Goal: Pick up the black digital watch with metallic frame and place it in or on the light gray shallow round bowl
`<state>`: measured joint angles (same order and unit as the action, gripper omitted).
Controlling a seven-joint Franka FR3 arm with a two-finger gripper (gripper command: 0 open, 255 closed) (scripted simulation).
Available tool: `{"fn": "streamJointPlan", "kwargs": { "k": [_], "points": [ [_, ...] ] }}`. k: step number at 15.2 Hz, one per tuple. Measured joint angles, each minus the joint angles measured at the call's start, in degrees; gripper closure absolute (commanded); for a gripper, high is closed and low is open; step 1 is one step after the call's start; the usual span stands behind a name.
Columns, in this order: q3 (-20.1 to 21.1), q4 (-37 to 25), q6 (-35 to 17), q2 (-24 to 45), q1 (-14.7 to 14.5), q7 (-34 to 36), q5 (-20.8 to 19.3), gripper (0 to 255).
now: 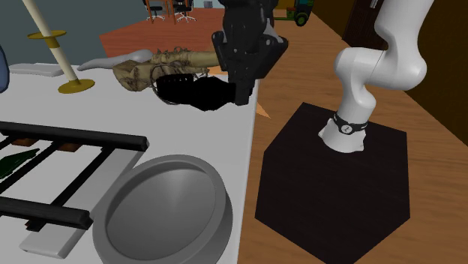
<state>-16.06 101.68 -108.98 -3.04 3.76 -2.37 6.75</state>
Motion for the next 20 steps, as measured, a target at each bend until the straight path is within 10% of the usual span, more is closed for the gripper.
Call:
{"fn": "streamJointPlan", "kwargs": {
  "k": [12,20],
  "points": [
    [2.5,-31.5,6.3,25.5,-1.0,5.1,5.0,255],
    [2.6,-25.9,0.6,25.5,-1.5,4.6,5.1,255]
  ]
}}
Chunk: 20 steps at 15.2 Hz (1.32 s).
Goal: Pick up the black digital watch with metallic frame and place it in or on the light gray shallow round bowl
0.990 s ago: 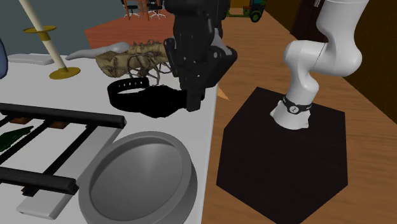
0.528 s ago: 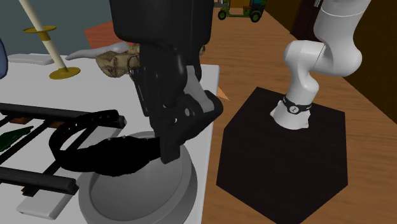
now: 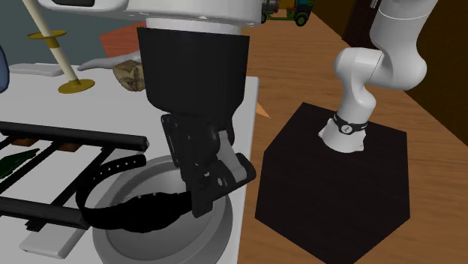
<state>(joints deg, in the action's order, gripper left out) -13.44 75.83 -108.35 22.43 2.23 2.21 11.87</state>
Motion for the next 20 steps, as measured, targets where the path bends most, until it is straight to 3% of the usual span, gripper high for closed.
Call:
{"fn": "streamJointPlan", "kwargs": {
  "k": [9,10,16,20],
  "points": [
    [0.1,3.0,-2.8,-0.2,-0.3,-0.3,0.1,255],
    [0.1,3.0,-2.8,-0.3,-0.3,-0.3,0.1,0],
    [0.1,3.0,-2.8,-0.2,-0.3,-0.3,0.1,0],
    [-0.2,-0.1,1.5,-1.5,0.0,0.0,-0.3,0]
  ]
}}
